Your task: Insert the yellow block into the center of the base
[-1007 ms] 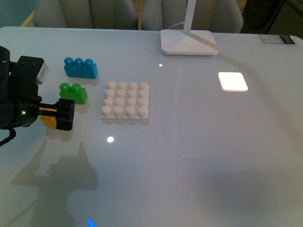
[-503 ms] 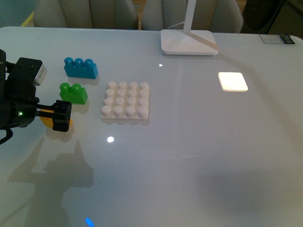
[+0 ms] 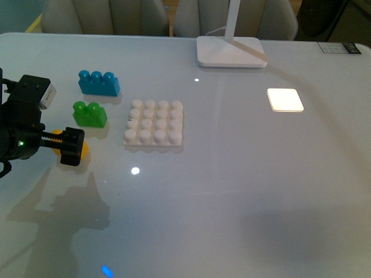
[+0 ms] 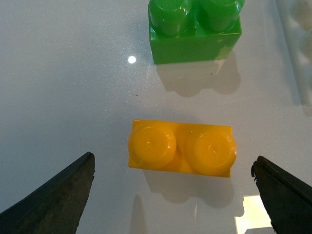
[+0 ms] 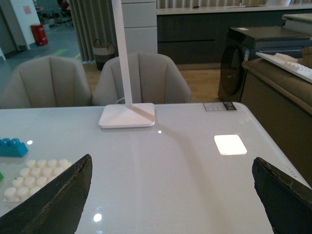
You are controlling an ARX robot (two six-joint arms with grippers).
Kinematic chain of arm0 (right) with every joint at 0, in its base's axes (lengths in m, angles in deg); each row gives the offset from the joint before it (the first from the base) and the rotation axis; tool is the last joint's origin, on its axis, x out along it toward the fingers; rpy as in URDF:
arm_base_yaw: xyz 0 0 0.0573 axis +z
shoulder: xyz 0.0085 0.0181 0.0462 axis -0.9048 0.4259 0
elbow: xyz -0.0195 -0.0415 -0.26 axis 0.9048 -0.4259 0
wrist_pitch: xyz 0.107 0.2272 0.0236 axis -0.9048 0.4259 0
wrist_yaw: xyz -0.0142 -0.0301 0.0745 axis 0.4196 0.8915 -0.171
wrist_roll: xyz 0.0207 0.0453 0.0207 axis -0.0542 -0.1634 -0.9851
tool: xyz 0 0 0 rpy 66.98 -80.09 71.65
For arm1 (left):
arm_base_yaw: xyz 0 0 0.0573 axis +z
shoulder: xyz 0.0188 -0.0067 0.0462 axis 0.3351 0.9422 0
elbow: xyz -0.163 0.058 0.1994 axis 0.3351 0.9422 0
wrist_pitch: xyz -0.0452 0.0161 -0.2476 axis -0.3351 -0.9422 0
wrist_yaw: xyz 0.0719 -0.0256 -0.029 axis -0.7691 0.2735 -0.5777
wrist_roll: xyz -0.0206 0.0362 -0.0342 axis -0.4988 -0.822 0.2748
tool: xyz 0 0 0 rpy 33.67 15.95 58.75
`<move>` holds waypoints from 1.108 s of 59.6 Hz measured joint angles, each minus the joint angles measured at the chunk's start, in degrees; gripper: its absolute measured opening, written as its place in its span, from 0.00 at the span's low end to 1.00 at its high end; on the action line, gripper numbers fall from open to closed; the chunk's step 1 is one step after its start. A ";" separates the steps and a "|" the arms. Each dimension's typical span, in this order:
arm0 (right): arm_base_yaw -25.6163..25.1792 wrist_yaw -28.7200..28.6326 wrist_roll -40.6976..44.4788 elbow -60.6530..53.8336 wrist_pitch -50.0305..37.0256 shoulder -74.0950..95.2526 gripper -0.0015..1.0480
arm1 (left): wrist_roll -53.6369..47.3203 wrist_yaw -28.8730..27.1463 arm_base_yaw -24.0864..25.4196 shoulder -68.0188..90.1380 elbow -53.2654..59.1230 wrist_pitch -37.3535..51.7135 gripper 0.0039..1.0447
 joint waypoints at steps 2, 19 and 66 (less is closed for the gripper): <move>0.00 0.00 0.00 0.00 0.00 0.00 0.92 | 0.00 0.02 0.00 0.02 0.00 0.00 0.93; 0.00 0.00 0.00 0.00 0.00 0.00 0.92 | 0.02 0.13 -0.02 0.37 -0.39 0.00 0.93; 0.00 0.02 0.00 0.00 0.00 0.00 0.92 | 0.07 0.52 -1.22 3.54 -4.50 -1.84 0.93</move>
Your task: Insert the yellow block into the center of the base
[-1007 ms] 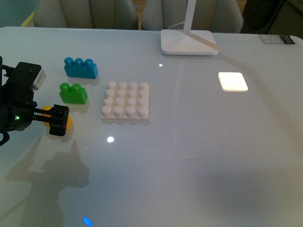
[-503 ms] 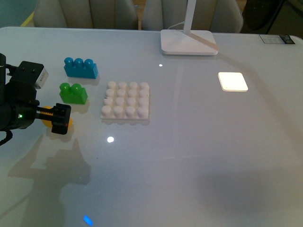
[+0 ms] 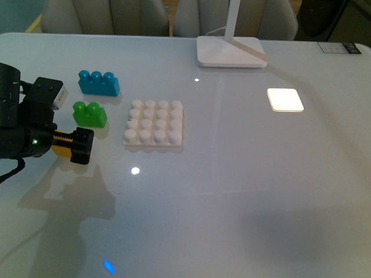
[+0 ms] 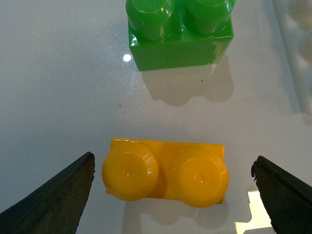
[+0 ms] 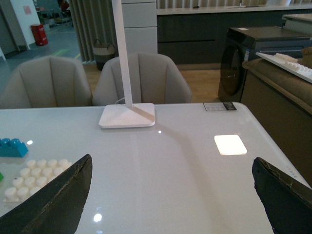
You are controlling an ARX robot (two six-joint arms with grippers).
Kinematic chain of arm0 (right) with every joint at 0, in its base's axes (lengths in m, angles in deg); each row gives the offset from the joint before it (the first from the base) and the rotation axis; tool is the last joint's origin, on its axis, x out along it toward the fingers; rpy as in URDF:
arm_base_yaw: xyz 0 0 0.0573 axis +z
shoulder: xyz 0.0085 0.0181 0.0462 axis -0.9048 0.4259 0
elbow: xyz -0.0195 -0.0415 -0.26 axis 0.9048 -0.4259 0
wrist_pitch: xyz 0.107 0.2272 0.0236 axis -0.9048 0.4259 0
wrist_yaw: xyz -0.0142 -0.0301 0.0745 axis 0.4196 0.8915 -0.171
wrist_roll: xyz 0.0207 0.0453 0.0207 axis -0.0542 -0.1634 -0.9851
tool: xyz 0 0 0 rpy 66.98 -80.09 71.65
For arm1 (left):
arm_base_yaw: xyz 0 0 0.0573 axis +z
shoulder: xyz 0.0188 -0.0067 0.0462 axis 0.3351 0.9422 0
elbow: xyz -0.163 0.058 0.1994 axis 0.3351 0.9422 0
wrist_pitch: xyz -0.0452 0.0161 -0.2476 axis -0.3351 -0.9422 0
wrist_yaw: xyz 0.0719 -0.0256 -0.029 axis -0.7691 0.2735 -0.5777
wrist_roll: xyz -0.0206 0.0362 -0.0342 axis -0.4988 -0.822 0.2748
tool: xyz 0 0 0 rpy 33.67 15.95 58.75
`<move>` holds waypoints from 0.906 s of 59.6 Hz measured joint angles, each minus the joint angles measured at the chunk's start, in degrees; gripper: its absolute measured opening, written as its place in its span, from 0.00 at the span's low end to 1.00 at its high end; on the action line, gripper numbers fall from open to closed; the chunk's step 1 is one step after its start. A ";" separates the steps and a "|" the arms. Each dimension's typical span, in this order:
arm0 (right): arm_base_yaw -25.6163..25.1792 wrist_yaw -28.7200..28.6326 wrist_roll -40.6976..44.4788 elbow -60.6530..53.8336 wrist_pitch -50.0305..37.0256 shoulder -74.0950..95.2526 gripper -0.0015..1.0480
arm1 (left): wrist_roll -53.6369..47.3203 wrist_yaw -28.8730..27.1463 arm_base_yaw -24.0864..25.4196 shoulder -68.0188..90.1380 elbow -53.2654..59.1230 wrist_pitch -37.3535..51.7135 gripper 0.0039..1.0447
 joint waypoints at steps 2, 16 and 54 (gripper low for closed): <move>0.00 -0.02 0.00 0.00 0.00 0.00 0.92 | 0.00 0.00 -0.09 0.24 -0.37 -0.13 0.93; 0.00 -0.02 0.00 0.00 0.00 0.00 0.92 | 0.04 -0.09 -0.37 1.22 -1.70 -0.42 0.93; 0.00 -0.02 0.00 0.00 0.00 0.00 0.92 | 1.29 -0.31 -0.35 2.43 -1.99 -1.22 0.64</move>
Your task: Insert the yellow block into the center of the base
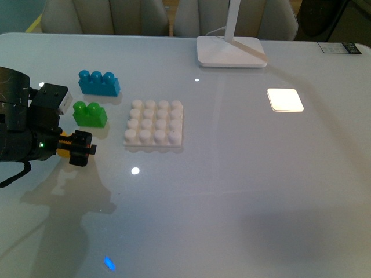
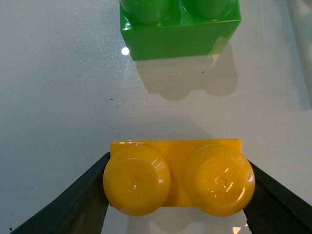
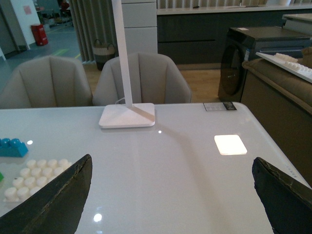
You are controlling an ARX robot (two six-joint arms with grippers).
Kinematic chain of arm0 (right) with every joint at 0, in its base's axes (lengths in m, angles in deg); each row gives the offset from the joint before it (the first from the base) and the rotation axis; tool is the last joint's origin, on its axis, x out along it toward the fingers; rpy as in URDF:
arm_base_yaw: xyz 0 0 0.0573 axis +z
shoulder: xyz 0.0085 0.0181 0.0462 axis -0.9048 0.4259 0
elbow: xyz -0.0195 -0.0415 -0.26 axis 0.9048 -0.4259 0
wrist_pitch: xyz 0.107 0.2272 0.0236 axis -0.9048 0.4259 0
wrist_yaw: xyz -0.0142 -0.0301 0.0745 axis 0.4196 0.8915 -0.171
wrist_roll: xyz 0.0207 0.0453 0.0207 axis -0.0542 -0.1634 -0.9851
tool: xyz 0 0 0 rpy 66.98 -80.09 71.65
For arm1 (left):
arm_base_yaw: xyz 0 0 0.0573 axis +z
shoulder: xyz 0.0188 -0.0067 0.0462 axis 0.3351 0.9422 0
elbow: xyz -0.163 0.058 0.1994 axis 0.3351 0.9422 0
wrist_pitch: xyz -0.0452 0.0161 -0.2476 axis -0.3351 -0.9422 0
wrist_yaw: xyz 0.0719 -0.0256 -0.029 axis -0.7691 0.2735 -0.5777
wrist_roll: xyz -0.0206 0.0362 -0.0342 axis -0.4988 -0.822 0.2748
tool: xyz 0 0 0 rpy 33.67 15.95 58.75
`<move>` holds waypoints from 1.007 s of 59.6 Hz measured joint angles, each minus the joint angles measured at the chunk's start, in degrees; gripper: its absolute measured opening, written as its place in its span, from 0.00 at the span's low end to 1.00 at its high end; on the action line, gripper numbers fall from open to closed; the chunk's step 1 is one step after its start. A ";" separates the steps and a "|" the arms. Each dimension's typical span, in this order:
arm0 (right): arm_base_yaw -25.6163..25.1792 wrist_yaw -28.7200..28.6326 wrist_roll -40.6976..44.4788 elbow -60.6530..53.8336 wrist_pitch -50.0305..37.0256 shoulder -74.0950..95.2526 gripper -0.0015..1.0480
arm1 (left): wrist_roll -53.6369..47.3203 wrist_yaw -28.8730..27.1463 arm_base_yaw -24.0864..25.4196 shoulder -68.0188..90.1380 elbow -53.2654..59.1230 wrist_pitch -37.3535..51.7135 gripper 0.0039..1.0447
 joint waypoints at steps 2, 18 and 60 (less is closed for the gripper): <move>0.00 0.00 0.00 0.00 0.00 0.00 0.92 | 0.20 0.00 0.00 -0.02 0.00 0.00 0.62; 0.00 0.00 0.00 0.00 0.00 0.00 0.92 | 3.54 0.00 -1.90 -3.50 2.29 -0.35 0.62; 0.00 0.02 0.00 0.00 0.00 0.00 0.92 | 18.60 -9.84 -19.43 -14.43 1.97 -9.73 0.61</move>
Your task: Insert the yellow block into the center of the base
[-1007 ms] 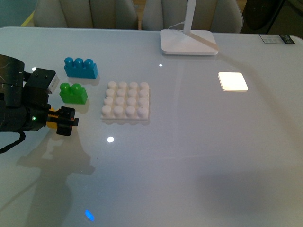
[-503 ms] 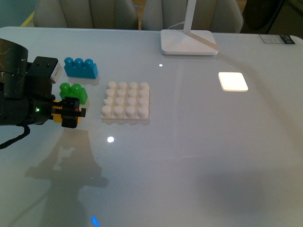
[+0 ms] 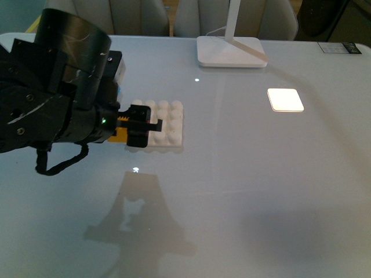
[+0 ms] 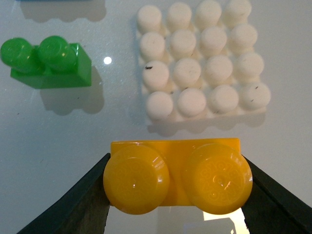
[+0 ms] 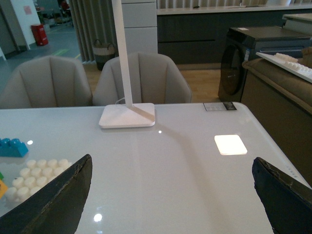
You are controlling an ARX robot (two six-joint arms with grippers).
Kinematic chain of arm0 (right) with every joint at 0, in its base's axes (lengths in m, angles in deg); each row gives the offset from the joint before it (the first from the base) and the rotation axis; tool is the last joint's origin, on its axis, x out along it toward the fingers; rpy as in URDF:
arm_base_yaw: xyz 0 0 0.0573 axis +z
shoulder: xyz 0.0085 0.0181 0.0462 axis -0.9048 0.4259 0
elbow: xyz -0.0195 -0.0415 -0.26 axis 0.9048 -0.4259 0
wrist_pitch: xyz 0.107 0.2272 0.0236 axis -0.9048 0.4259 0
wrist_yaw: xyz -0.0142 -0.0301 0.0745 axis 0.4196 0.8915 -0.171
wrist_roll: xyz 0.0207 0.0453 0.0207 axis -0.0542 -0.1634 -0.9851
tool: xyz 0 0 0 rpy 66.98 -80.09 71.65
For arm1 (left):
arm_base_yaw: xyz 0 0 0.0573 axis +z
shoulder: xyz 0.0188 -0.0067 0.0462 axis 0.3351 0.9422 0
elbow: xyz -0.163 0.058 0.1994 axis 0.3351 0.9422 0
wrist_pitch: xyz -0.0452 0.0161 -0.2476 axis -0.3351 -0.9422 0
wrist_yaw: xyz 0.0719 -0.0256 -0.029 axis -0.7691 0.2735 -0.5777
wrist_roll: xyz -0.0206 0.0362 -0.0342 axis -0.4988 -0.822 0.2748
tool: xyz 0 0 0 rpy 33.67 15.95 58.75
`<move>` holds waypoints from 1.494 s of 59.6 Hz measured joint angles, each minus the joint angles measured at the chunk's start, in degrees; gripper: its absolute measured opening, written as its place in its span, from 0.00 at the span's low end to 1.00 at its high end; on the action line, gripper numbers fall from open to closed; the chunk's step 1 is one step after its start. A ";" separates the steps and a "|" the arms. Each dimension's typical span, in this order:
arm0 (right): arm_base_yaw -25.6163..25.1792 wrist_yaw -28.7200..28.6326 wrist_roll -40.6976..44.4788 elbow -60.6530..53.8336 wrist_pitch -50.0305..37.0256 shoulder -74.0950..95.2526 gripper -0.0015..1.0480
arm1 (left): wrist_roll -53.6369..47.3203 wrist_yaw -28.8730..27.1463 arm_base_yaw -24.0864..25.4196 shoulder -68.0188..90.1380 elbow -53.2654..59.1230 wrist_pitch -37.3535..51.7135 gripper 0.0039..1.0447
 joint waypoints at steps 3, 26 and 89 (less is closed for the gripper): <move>0.00 0.00 0.00 0.00 0.00 0.00 0.92 | 1.16 -0.72 -0.96 0.15 -1.18 -0.55 0.61; 0.00 0.00 0.00 0.00 0.00 0.00 0.92 | 5.92 -3.78 -6.64 6.12 -11.10 -3.98 0.61; 0.00 0.00 0.00 0.00 0.00 0.00 0.92 | 3.06 -8.11 -3.96 17.29 -25.33 -8.15 0.61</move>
